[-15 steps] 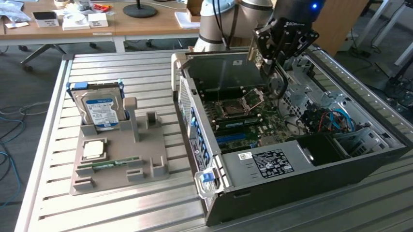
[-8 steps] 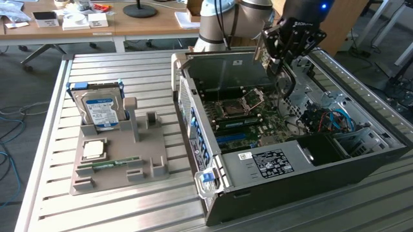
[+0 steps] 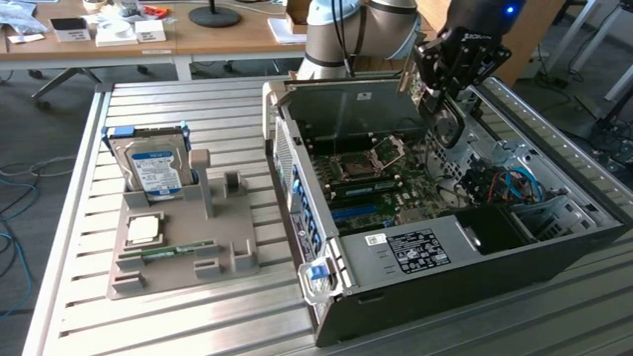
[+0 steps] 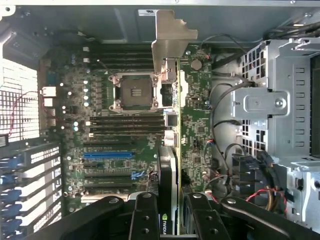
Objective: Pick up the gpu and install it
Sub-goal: 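Pick up the gpu and move the gpu toward the slot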
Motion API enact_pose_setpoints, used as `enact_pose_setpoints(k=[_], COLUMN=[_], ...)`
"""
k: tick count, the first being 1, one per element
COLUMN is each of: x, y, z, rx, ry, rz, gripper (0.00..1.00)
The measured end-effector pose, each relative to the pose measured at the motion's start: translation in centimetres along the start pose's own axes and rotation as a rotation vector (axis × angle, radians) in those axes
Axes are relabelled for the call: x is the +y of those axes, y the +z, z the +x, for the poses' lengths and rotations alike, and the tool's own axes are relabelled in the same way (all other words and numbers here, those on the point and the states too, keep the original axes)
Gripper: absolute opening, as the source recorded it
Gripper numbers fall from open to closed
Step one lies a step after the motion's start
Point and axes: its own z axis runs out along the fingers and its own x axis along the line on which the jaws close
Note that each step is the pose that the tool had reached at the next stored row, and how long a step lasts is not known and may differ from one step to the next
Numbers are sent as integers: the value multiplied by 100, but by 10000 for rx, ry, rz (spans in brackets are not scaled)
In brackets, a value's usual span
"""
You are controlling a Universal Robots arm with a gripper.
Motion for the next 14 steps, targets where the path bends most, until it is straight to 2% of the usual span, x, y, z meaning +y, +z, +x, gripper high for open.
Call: enact_pose_setpoints(k=[10, 14], x=[1, 3], y=[0, 2], z=[-13, -59], rx=[1, 0], ry=[-1, 0], rz=[0, -1], gripper=[27, 27])
